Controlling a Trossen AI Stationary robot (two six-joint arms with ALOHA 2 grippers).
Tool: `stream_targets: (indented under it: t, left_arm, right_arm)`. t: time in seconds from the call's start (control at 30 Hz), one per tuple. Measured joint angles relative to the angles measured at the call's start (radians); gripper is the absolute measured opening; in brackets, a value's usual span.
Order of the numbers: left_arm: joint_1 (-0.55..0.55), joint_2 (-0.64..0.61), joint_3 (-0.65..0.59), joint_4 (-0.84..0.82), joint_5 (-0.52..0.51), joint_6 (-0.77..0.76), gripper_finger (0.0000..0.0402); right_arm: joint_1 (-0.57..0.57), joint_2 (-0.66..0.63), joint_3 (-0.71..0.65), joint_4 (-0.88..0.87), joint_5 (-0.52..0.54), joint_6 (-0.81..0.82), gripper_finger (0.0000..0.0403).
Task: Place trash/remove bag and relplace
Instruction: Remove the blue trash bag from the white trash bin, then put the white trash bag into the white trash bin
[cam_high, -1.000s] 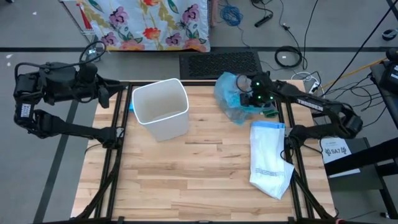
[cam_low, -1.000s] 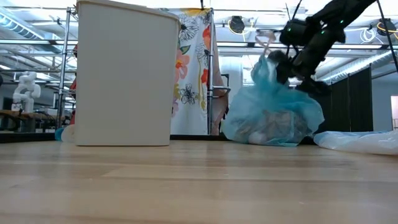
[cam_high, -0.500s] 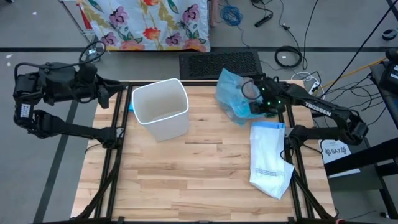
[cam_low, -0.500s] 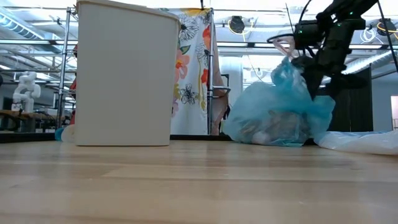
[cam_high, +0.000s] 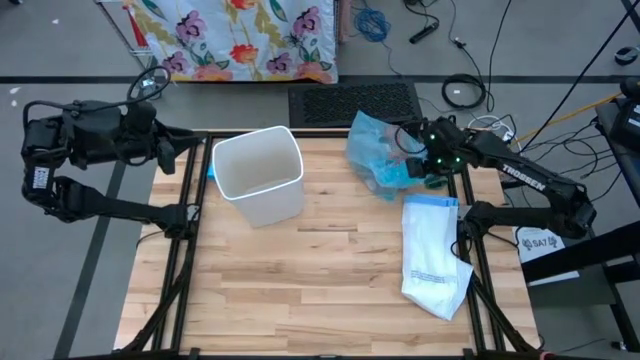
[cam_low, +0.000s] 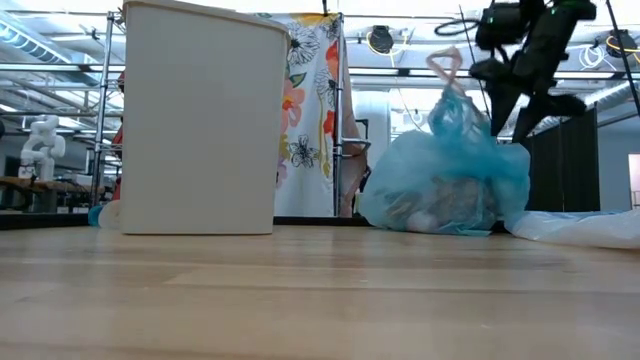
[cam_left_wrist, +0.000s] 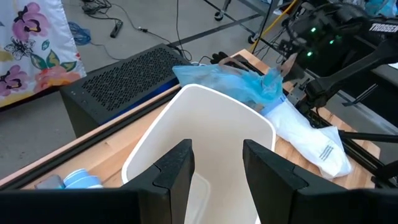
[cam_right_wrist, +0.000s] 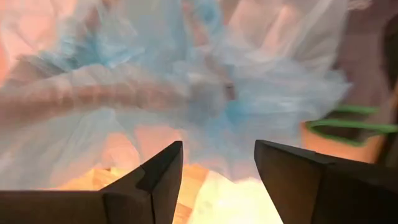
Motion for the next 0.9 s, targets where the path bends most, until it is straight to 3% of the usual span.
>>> stream_targets:
  t: [0.2, 0.33, 0.43, 0.53, 0.57, 0.7, 0.83, 0.9]
  left_arm:
    - [0.0, 0.0, 0.0, 0.0, 0.0, -0.002, 0.0144]
    - [0.0, 0.0, 0.0, 0.0, 0.0, -0.002, 0.0144]
    - [0.0, 0.0, 0.0, 0.0, 0.0, 0.001, 0.0144]
    - [0.0, 0.0, 0.0, 0.0, 0.0, 0.001, 0.0144]
    - [0.0, 0.0, 0.0, 0.0, 0.0, 0.0, 0.0144]
    - [0.0, 0.0, 0.0, 0.0, 0.0, -0.004, 0.0144]
    - [0.0, 0.0, 0.0, 0.0, 0.0, -0.004, 0.0144]
    - [0.0, 0.0, 0.0, -0.001, 0.0, -0.004, 0.0144]
  right_arm:
    - [0.0, -0.002, 0.137, -0.124, 0.08, -0.043, 0.0192]
    - [0.006, -0.013, 0.198, -0.074, 0.07, -0.066, 0.0178]
    - [0.029, -0.033, 0.21, 0.041, 0.067, -0.102, 0.0118]
    - [0.083, -0.048, 0.21, 0.137, 0.163, -0.15, 0.0027]
    - [0.108, -0.053, 0.207, 0.158, 0.213, -0.153, 0.0015]
    - [0.216, -0.075, 0.11, 0.28, 0.391, -0.105, 0.0015]
    - [0.288, -0.079, -0.106, 0.545, 0.42, 0.006, 0.0004]
    - [0.305, -0.07, -0.226, 0.773, 0.422, 0.013, 0.0001]
